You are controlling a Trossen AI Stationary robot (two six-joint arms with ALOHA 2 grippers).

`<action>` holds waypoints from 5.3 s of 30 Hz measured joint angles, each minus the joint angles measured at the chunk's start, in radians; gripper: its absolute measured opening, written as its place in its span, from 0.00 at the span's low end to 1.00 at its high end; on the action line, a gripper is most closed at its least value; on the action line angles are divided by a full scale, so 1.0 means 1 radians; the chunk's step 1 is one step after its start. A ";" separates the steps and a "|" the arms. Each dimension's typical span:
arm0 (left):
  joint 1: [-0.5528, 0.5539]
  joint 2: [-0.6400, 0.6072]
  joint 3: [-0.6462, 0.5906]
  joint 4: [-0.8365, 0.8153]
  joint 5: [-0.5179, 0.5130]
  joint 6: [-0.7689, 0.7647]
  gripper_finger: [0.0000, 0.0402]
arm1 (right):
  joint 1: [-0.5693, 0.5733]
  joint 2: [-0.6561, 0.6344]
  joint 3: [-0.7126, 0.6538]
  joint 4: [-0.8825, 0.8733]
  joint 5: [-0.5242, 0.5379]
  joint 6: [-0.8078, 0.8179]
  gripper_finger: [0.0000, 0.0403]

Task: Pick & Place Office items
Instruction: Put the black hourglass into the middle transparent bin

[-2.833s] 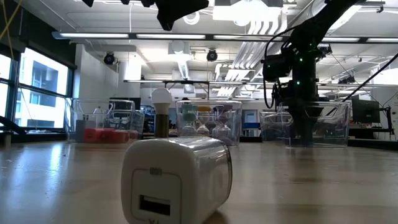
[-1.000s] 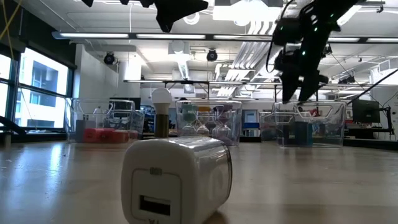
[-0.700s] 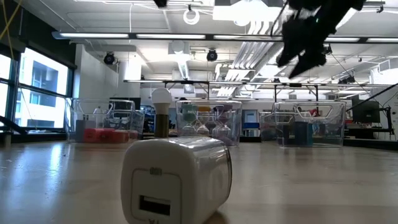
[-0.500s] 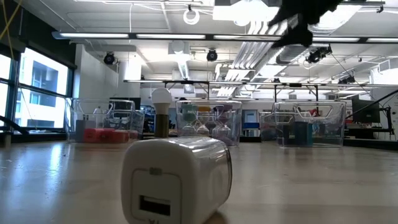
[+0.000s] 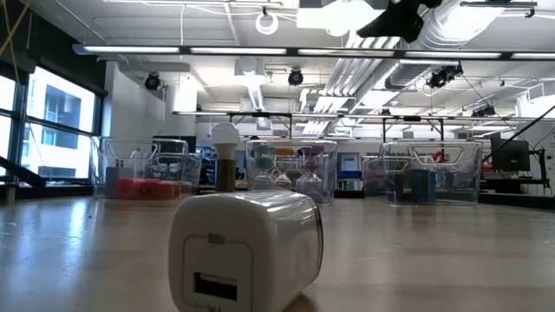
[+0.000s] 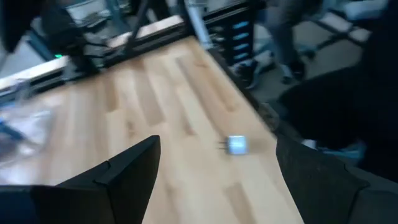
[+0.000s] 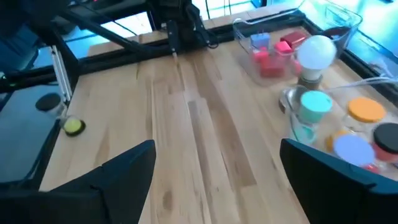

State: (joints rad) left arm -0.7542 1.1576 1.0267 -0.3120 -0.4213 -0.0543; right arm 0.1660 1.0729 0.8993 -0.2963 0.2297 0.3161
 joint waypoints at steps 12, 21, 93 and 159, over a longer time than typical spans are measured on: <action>-0.174 0.071 0.000 -0.099 -0.003 -0.198 0.78 | 0.041 0.197 0.001 0.389 -0.174 -0.035 0.83; -0.200 0.224 -0.002 -0.014 0.000 -0.266 0.78 | 0.039 0.229 0.001 0.429 -0.202 -0.051 0.83; -0.242 0.474 -0.017 0.082 0.109 -0.468 0.49 | 0.157 0.228 0.001 0.439 -0.124 0.023 0.83; 1.330 0.570 0.289 0.232 0.421 -0.111 0.49 | 0.234 0.228 0.001 0.302 0.034 -0.113 0.83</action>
State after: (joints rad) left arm 0.5762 1.7281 1.3159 -0.0797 -0.0008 -0.1652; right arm 0.3996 1.3010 0.9001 0.0055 0.2634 0.2033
